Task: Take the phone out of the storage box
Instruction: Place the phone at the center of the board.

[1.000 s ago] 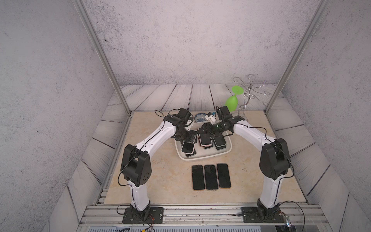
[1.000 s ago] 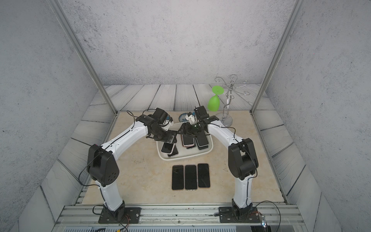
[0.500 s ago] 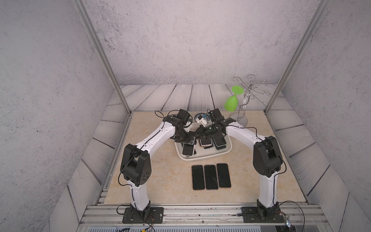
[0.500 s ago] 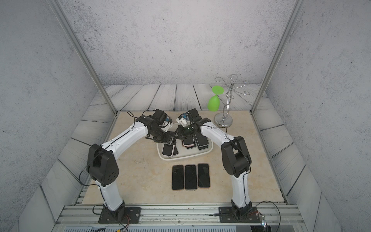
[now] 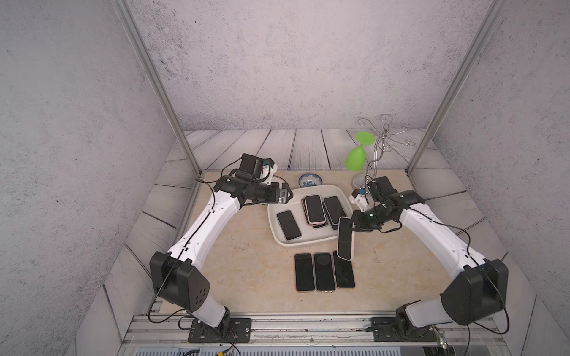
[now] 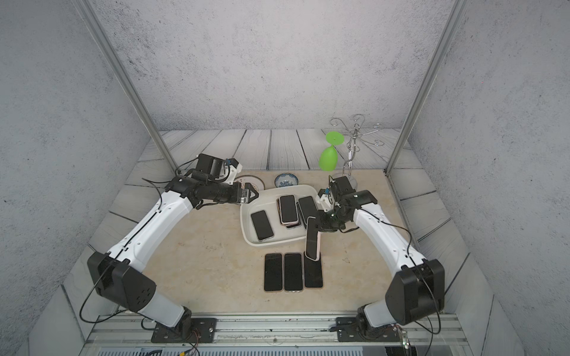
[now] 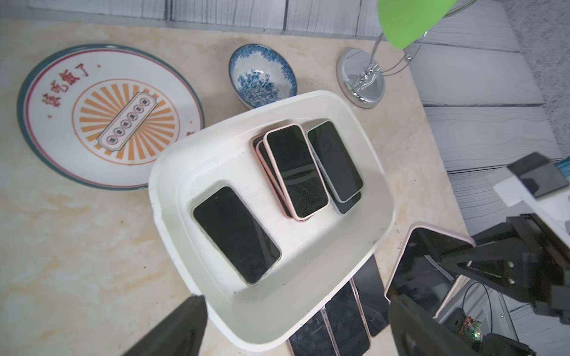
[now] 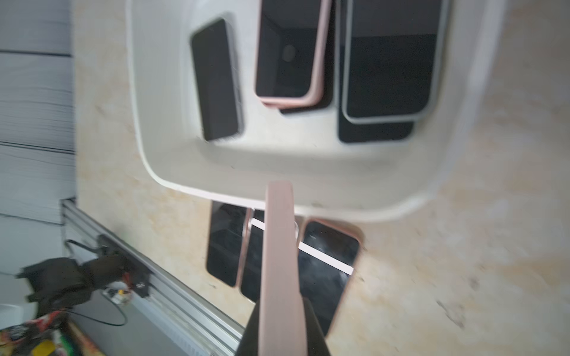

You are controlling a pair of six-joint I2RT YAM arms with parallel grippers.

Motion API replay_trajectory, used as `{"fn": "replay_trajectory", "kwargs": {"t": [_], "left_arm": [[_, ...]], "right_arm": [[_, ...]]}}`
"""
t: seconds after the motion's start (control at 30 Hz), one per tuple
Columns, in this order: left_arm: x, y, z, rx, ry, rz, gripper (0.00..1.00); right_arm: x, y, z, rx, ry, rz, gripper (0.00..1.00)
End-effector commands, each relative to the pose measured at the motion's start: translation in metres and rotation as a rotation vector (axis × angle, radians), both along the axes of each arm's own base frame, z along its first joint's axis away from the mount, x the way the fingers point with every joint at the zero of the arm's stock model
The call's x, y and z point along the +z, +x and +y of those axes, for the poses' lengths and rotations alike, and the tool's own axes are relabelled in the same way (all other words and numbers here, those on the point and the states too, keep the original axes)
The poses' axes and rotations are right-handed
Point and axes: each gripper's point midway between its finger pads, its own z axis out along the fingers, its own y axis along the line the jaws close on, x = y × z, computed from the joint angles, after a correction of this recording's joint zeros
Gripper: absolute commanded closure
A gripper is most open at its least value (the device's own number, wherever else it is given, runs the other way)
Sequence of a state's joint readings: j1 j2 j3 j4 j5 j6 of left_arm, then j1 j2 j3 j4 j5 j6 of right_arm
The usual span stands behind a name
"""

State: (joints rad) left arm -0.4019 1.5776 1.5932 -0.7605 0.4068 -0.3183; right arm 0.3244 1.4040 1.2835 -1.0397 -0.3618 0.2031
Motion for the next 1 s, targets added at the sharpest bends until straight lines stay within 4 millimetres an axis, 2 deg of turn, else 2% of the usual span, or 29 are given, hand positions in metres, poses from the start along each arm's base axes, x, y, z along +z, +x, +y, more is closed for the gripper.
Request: {"fn": "replay_trajectory", "kwargs": {"t": [0.0,0.07,0.13,0.33,0.4,0.73,0.97], "left_arm": [[-0.032,-0.001,-0.013,-0.032,-0.02,0.095,0.02],[-0.037,-0.001,-0.014,-0.039,-0.015,0.107,0.02],[-0.041,-0.001,-0.012,-0.036,0.003,0.112,0.02],[-0.051,-0.003,-0.01,-0.03,0.019,0.135,0.02],[-0.054,-0.003,-0.009,-0.03,0.026,0.136,0.02],[-0.06,-0.002,-0.007,-0.026,0.042,0.147,0.01],[-0.069,-0.002,-0.007,-0.024,0.047,0.165,0.0]], "right_arm": [[-0.023,-0.019,-0.045,-0.044,-0.203,0.06,1.0],[-0.033,-0.017,-0.06,-0.071,-0.282,0.082,1.0],[-0.048,-0.019,-0.066,-0.074,-0.329,0.149,1.0],[-0.088,-0.023,-0.051,-0.074,-0.271,0.281,1.0],[-0.096,-0.026,-0.043,-0.066,-0.231,0.309,1.0],[-0.105,-0.058,-0.025,-0.07,-0.087,0.388,1.0],[-0.108,-0.074,-0.021,-0.061,-0.085,0.418,1.0]]}}
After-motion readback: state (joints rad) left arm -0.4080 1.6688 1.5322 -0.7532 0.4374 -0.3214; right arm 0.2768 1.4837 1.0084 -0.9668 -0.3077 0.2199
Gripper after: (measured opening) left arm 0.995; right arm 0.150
